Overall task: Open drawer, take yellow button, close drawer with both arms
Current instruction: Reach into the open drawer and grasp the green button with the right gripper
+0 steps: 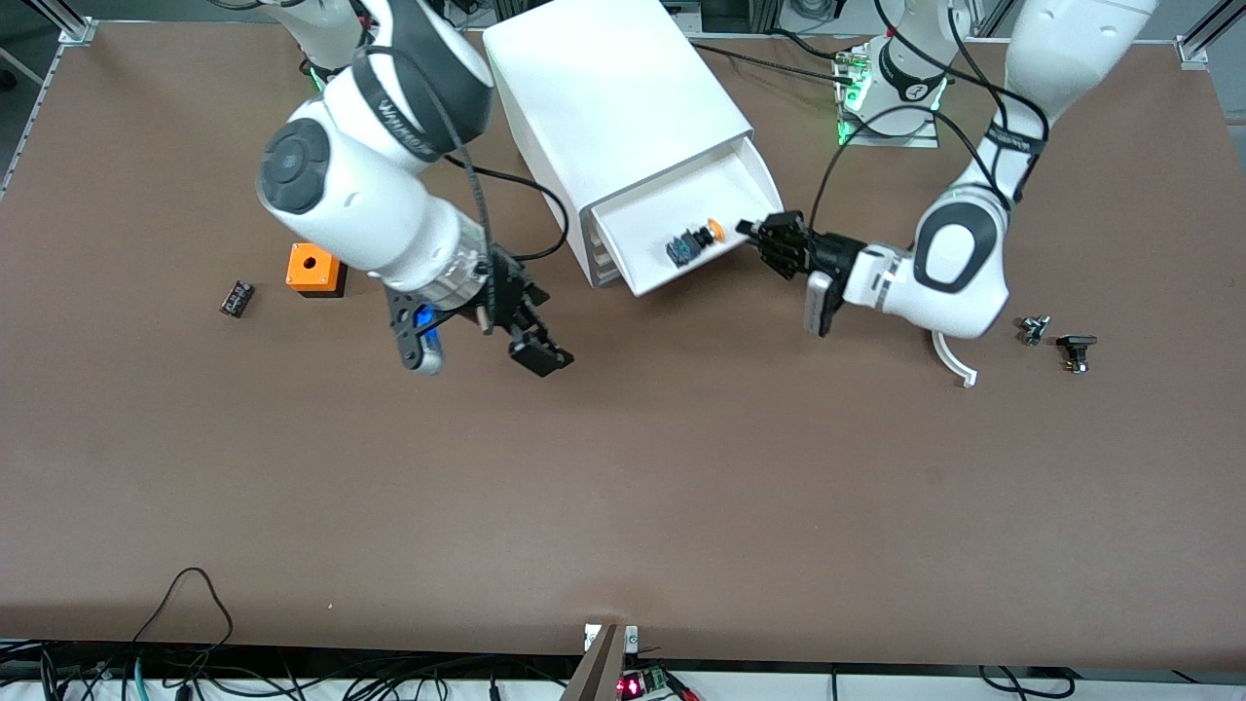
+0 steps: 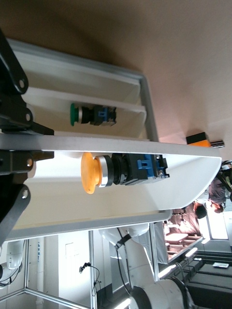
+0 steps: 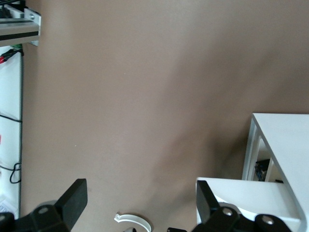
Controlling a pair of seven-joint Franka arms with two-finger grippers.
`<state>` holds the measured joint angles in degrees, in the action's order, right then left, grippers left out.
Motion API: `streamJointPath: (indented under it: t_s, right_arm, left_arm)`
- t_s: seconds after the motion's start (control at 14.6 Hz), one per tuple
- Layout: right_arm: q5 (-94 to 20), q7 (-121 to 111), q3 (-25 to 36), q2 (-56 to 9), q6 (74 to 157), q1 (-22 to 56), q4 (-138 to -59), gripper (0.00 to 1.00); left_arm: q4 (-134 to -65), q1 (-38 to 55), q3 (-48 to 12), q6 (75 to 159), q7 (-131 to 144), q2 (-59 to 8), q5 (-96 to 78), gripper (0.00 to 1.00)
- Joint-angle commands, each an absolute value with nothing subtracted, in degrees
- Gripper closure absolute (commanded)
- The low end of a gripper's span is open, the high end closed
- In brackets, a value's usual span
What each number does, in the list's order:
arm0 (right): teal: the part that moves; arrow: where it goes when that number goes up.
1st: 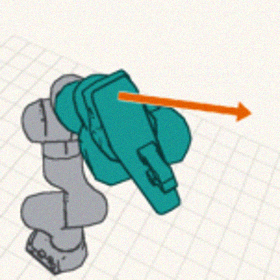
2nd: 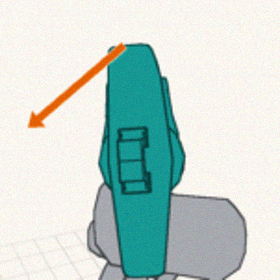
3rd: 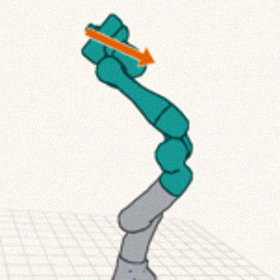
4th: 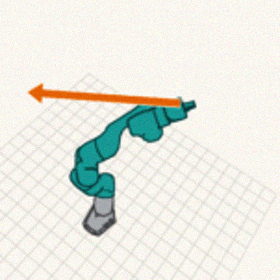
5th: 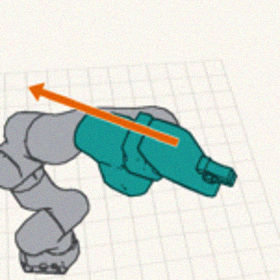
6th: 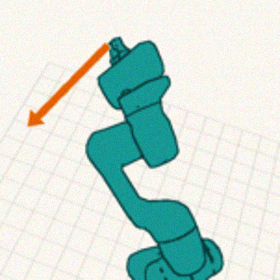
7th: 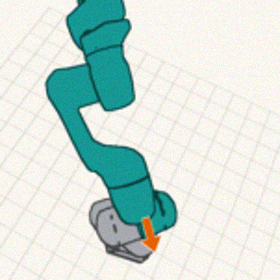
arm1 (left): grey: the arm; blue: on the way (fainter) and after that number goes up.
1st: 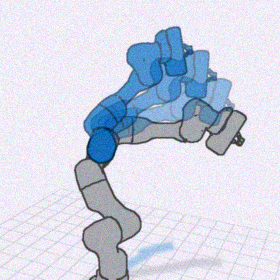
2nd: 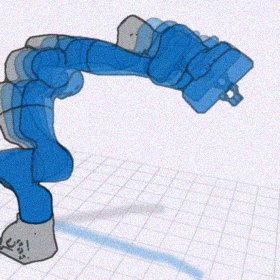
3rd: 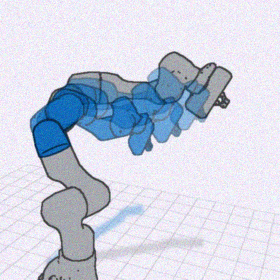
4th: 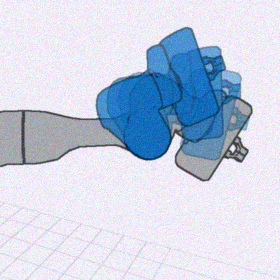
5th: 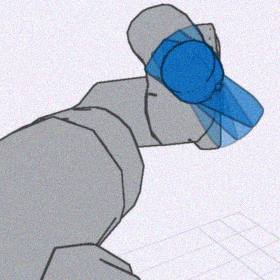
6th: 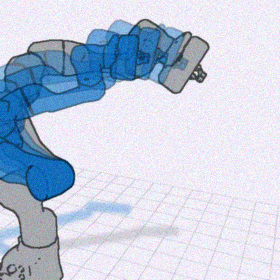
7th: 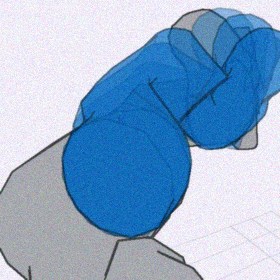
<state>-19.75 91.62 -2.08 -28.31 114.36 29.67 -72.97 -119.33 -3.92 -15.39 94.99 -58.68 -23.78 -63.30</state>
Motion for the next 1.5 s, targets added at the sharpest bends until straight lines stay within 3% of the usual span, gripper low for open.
streamJointPath:
  t_s: [0.0,0.07,0.14,0.2,0.55,1.16,1.3,1.37,1.43]
  right_arm:
    - [-16.10,98.42,-1.41,-29.97,115.57,33.56,-70.66,0.00]
    - [-14.17,100.44,-1.41,-30.58,115.66,34.97,-70.66,0.00]
    - [-12.67,102.63,-1.41,-31.11,116.01,36.63,-70.40,0.00]
    - [-11.35,104.40,-1.41,-31.46,116.62,38.13,-70.40,0.00]
    - [-5.98,112.14,-1.41,-34.45,118.03,44.73,-70.58,0.00]
    - [-0.97,118.91,-1.23,-37.97,119.62,50.10,-70.49,0.02]
    - [-0.97,118.92,-1.23,-37.97,119.62,50.53,-70.49,0.12]
    - [-0.79,118.92,-1.23,-37.88,119.53,50.62,-70.49,0.24]
    - [-0.36,118.83,-1.23,-37.88,119.53,50.97,-70.49,0.44]
  left_arm:
    - [-115.23,-3.60,-15.29,96.42,-58.45,-27.25,-60.56,1.00]
    - [-114.70,-4.04,-15.29,96.42,-57.58,-27.25,-59.95,1.00]
    - [-114.44,-4.30,-15.38,96.07,-56.00,-27.25,-59.68,0.56]
    - [-114.43,-4.39,-15.38,95.72,-54.77,-26.99,-59.59,0.01]
    - [-111.37,-5.18,-15.03,90.54,-47.05,-26.02,-56.54,0.00]
    - [-92.30,-6.59,-15.12,76.12,-20.06,-23.99,-27.89,0.00]
    - [-88.53,-6.50,-15.82,74.19,-16.54,-23.73,-20.42,0.00]
    - [-86.33,-6.16,-15.91,73.40,-14.70,-23.64,-17.69,0.00]
    - [-83.96,-5.89,-16.08,72.78,-12.33,-23.64,-14.97,0.00]
